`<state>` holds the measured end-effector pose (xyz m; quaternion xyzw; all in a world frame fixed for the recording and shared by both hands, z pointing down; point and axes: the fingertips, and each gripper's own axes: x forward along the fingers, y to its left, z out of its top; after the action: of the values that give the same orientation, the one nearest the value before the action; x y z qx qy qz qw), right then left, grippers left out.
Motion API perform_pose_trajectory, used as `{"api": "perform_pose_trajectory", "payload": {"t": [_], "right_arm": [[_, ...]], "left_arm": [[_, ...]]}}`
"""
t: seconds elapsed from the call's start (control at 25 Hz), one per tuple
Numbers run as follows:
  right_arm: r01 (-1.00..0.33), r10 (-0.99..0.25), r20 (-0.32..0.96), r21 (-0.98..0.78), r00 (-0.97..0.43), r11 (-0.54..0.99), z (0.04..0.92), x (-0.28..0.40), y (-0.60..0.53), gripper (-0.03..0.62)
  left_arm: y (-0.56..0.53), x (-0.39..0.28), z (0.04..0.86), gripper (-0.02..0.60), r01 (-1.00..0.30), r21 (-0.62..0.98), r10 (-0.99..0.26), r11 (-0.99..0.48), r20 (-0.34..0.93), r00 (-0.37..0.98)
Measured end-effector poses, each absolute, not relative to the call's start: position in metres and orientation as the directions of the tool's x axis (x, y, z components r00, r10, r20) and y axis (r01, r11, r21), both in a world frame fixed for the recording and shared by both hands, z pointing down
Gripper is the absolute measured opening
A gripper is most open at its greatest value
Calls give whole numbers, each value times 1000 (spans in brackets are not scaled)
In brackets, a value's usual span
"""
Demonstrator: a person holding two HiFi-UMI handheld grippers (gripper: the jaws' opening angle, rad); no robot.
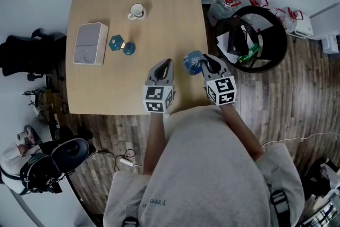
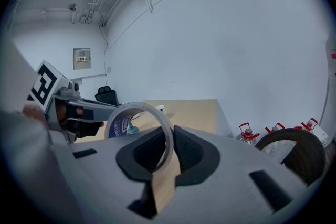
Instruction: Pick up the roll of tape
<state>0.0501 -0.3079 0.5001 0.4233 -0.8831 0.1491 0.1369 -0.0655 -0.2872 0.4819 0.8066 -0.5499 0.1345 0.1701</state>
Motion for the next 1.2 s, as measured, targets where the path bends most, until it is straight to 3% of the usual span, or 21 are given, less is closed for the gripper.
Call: {"api": "perform_pose_trajectory", "payload": {"t": [1.2], "right_arm": [[-800,-721,366,-135,-588,584,498,57,-307,44]], "left_arm": [[-284,-65,482,8,-931,124,-836,-343,412,363]]}}
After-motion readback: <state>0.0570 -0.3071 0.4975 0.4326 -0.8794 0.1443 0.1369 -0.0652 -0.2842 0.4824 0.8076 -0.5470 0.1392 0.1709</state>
